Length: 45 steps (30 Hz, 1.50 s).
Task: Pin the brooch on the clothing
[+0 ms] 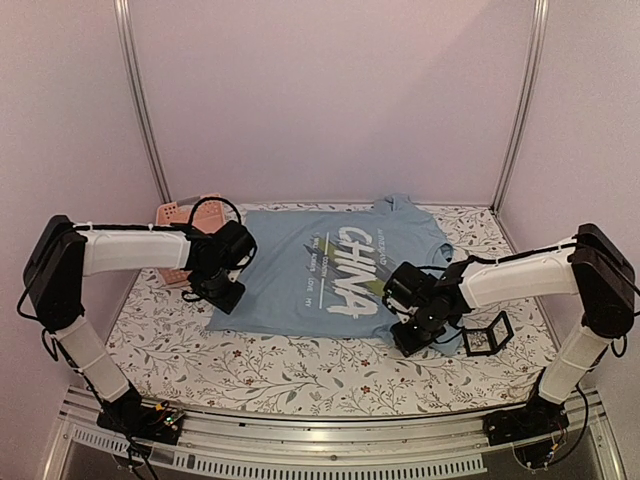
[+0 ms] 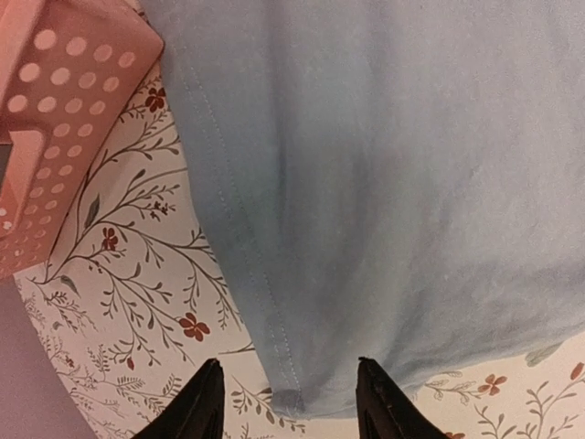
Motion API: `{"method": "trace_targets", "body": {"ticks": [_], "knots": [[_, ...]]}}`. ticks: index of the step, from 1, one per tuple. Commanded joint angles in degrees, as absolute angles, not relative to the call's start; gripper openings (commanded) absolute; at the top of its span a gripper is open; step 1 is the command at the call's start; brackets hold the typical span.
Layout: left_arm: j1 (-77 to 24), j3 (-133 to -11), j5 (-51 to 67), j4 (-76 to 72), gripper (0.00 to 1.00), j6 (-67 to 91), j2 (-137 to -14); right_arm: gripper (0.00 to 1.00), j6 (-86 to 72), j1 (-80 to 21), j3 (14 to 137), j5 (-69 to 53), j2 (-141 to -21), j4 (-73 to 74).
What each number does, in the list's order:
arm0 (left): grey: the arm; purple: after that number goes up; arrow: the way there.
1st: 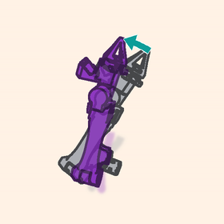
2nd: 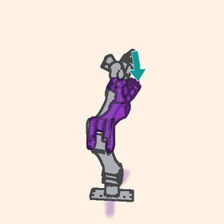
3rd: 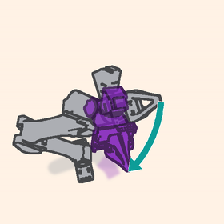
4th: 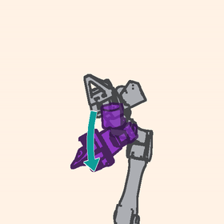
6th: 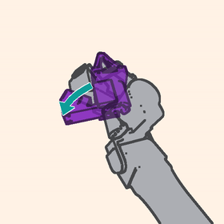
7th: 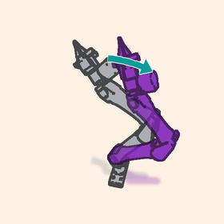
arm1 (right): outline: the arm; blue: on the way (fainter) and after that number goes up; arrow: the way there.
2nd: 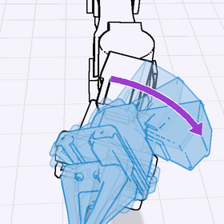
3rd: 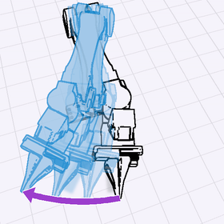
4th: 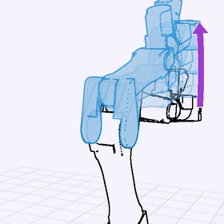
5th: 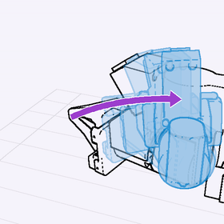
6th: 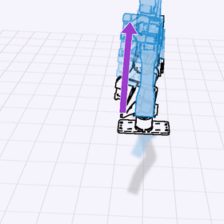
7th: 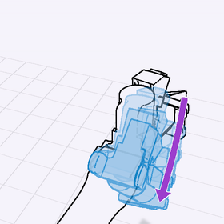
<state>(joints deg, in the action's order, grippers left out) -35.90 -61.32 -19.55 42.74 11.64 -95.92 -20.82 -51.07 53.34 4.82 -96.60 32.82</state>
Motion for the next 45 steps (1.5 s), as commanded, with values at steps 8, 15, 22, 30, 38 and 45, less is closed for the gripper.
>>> {"method": "trace_targets", "body": {"ticks": [8, 15, 22, 30, 38, 45], "knots": [[-34.65, -59.88, -20.48, 42.22, 0.5, 10.61, -94.23, 0.0, -9.11, -61.1, 60.25, -23.15, -92.07, 40.49], [-34.37, -59.44, -20.5, 42.4, 0.5, 10.03, -93.91, 0.0, -8.05, -61.42, 60.42, -26.19, -96.16, 41.21], [-34.19, -59.29, -19.57, 42.45, 0.5, 9.98, -93.71, 0.3, -8.33, -61.44, 65.74, -22.19, -97.91, 40.16], [-39.84, -58.51, -12.02, 34.54, 0.5, 1.92, -86.03, 0.64, -12.65, -50.45, 64.67, -19.88, -88.25, 39.4], [-62.14, -55.84, 6.91, 11.65, 0.55, -10.77, -82.45, 0.54, -25.4, -27.04, 53.58, -2.9, -81.21, 39.73], [-73.68, -63.92, 3.97, 11.8, 0.62, -16.37, -102.8, 0.57, -28.05, -26.11, 44.75, -1.75, -80.69, 39.14]]}}
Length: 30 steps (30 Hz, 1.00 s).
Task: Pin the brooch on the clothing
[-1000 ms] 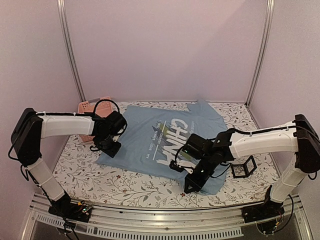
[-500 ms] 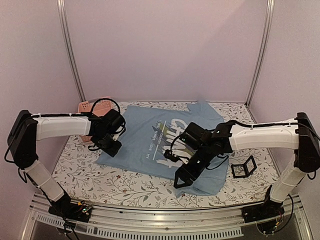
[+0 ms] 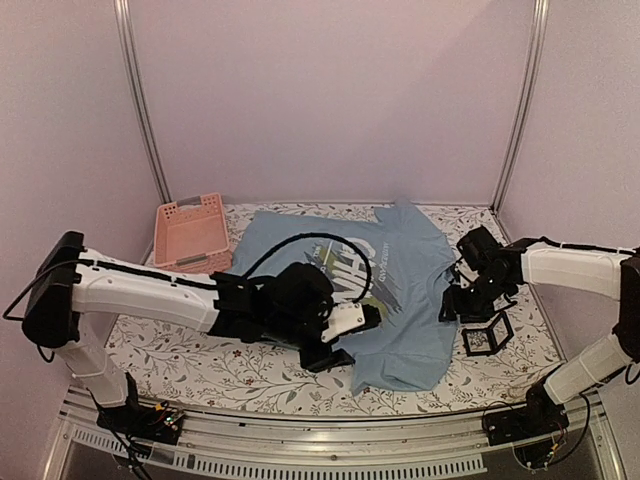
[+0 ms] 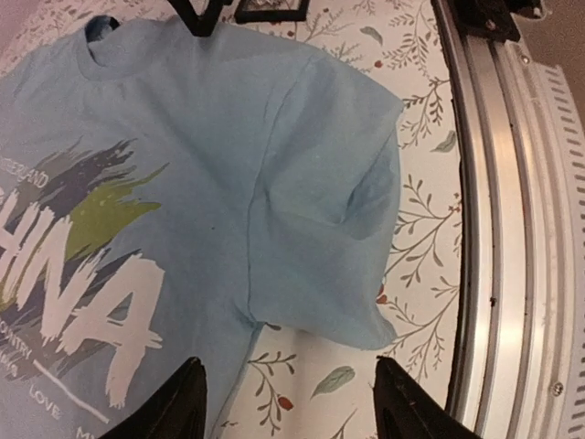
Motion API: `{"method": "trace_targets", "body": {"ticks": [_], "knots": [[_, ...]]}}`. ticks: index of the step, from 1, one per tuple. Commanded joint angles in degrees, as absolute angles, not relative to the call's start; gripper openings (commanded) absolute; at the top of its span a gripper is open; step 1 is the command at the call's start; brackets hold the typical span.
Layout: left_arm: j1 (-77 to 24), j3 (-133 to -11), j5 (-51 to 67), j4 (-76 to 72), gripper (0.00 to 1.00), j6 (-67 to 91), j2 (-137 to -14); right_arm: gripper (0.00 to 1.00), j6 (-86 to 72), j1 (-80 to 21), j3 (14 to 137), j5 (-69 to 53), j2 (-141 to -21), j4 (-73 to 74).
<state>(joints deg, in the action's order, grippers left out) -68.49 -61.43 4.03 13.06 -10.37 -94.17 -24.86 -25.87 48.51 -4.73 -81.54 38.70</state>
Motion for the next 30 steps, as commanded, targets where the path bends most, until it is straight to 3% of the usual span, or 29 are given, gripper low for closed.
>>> {"method": "trace_targets", "body": {"ticks": [1, 11, 19, 22, 24, 27, 30], "knots": [[-74.92, -64.04, 2.98, 11.36, 0.63, -17.99, -104.39, 0.57, -28.37, -26.12, 43.72, -1.65, -80.88, 38.42], [-75.86, -66.35, 2.15, 10.17, 0.57, -17.56, -110.52, 0.44, -28.79, -26.14, 41.39, -5.28, -81.43, 31.38], [-75.7, -66.66, -1.81, 9.56, 0.36, -16.73, -112.48, 0.41, -27.48, -26.11, 42.1, -4.59, -85.58, 30.91], [-75.49, -66.01, -3.07, 9.1, 0.32, -16.71, -112.94, 0.39, -27.59, -26.1, 41.5, -4.18, -86.36, 30.39], [-75.33, -65.83, -3.24, 8.83, 0.26, -16.65, -113.28, 0.28, -27.5, -26.15, 41.23, -4.66, -86.69, 29.55], [-75.08, -66.12, -4.77, 8.68, 0.0, -16.18, -113.67, 0.07, -26.92, -26.1, 42.55, -4.56, -86.94, 29.38], [-74.27, -65.84, -8.58, 7.5, 0.0, -14.73, -112.77, 0.0, -25.85, -26.11, 46.34, -2.9, -86.44, 30.13]]}}
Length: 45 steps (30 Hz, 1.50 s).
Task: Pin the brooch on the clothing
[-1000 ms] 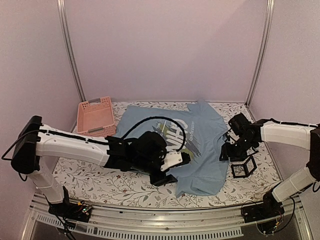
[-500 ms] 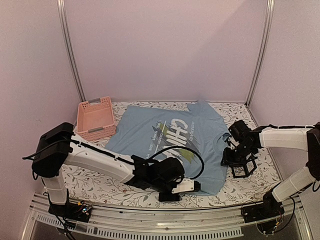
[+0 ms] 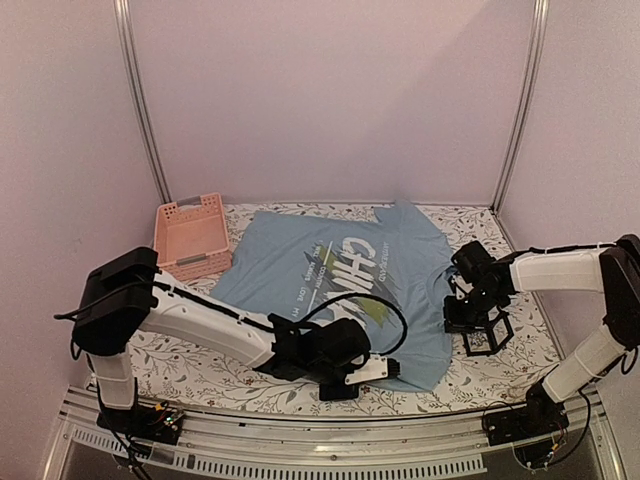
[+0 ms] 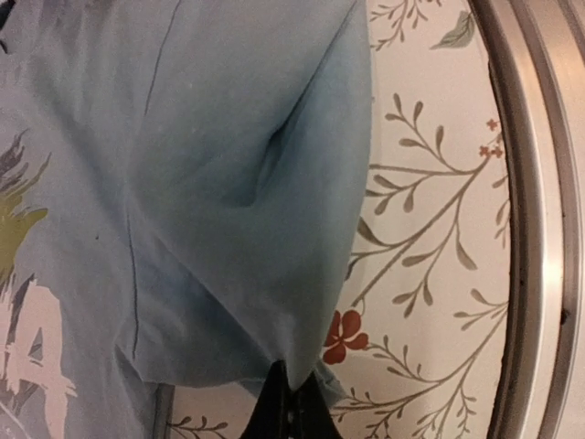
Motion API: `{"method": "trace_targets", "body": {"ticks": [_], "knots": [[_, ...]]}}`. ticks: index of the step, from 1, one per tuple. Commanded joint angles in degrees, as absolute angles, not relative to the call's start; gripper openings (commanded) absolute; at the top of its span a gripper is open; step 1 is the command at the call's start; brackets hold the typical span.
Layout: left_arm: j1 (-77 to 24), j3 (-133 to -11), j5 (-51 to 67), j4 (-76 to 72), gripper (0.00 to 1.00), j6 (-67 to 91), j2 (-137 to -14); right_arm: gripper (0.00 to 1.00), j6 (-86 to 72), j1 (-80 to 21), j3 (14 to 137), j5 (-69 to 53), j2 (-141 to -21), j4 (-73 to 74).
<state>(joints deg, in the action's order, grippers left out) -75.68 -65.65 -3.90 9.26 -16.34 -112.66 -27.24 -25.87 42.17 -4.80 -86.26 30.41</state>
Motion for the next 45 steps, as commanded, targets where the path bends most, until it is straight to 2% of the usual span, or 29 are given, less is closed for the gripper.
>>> {"method": "trace_targets", "body": {"ticks": [1, 6, 13, 16, 20, 22, 26, 29, 31, 33, 36, 40, 45], "knots": [[-73.54, -65.52, -8.94, 6.96, 0.0, -13.96, -112.09, 0.0, -25.42, -26.1, 48.15, -2.48, -86.36, 30.34], [-69.72, -63.65, -8.42, 3.03, 0.0, -11.92, -109.12, 0.0, -21.56, -25.4, 57.77, -0.63, -90.03, 31.8], [-67.36, -65.26, -6.15, 2.16, 0.0, -12.98, -111.54, 0.01, -16.16, -23.42, 67.26, 1.49, -99.33, 28.63], [-67.42, -65.8, -5.19, 2.61, 0.0, -13.26, -112.22, 0.07, -14.94, -23.38, 69.52, 1.11, -104.4, 28.67], [-67.46, -65.66, -3.93, 2.69, 0.0, -12.58, -111.72, 0.32, -14.51, -23.38, 71.48, 2.07, -107.32, 30.25], [-67.42, -65.28, -3.6, 2.35, 0.0, -12.51, -111.41, 0.4, -14.18, -23.38, 72.16, 3.91, -106.99, 32.24], [-67.46, -64.68, -2.89, 2.21, 0.0, -12.54, -111.24, 0.44, -14.86, -26.12, 71.16, 10.68, -102.76, 37.84], [-67.43, -63.86, -3.14, 1.64, 0.0, -12.52, -111.02, 0.45, -16.78, -33.89, 67.09, 16.03, -98.1, 41.83], [-67.42, -63.49, -3.16, 1.68, 0.0, -12.24, -110.9, 0.42, -18.92, -39.47, 63.26, 14.41, -95.27, 42.6], [-67.46, -63.01, -2.43, 1.78, 0.0, -11.87, -110.55, 0.34, -22.94, -44.43, 59.06, 10.78, -92.32, 41.98], [-67.42, -62.25, -0.55, 1.6, 0.0, -11.33, -109.85, 0.2, -28.16, -48.42, 52.68, 3.15, -89.39, 36.76], [-67.62, -61.71, 2.54, 2.03, 0.0, -10.9, -109.71, 0.12, -32.58, -50.68, 45.64, -6.21, -87.68, 26.27], [-68.51, -61.28, 6.15, 3.29, 0.0, -10.59, -108.72, 0.02, -37.87, -52.2, 43.24, -3.45, -90.61, 31.83]]}}
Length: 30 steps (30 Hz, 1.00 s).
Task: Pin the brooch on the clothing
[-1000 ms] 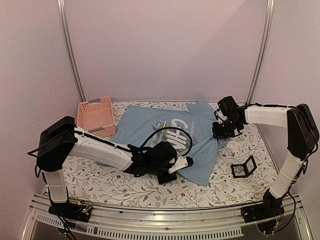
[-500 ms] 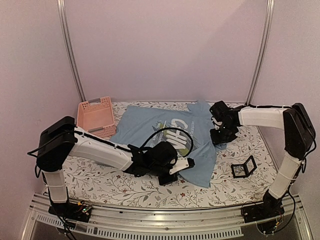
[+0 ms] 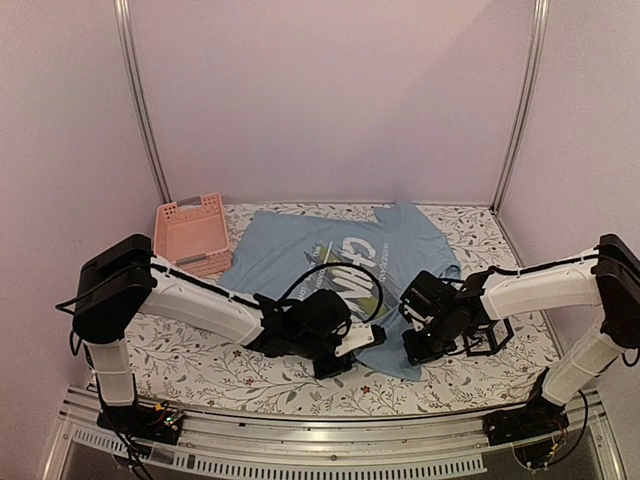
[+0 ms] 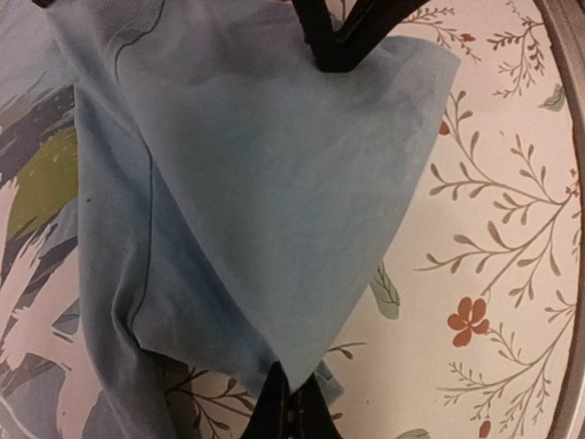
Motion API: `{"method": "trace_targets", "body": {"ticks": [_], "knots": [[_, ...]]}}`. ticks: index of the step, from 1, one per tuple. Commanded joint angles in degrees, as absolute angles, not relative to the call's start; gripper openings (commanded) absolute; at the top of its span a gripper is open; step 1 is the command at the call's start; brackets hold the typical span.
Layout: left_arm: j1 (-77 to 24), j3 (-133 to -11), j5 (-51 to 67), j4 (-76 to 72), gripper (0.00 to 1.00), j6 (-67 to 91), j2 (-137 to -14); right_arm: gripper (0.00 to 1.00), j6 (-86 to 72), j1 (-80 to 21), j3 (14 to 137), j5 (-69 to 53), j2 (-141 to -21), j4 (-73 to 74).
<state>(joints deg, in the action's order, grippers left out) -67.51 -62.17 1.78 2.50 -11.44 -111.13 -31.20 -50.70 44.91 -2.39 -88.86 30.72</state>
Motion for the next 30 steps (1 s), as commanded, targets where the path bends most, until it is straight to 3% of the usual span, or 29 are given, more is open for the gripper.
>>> {"method": "trace_targets", "body": {"ticks": [1, 9, 16, 20, 24, 30], "knots": [[-68.78, -61.2, 6.75, 3.53, 0.0, -10.66, -108.46, 0.01, -40.25, -52.89, 42.93, -3.31, -91.11, 34.2], [-69.74, -60.99, 12.64, 7.89, 0.0, -11.63, -105.19, 0.0, -57.35, -64.17, 40.48, -7.51, -86.04, 45.77], [-69.7, -61.34, 16.46, 12.97, 0.0, -13.67, -102.6, 0.0, -61.29, -66.53, 42.12, -6.62, -80.57, 55.42], [-69.7, -61.98, 14.65, 11.77, 0.0, -14.21, -104.08, 0.03, -59.07, -67.33, 44.72, -5.41, -75.92, 52.05], [-69.17, -64.15, 11.56, 10.99, 0.0, -13.6, -106.85, 0.09, -54.37, -73.51, 41.93, -5.87, -74.28, 38.33], [-67.82, -61.97, 12.09, 8.99, 0.0, -12.96, -105.08, 0.32, -50.54, -77.35, 39.18, -3.88, -79.37, 26.97]]}}
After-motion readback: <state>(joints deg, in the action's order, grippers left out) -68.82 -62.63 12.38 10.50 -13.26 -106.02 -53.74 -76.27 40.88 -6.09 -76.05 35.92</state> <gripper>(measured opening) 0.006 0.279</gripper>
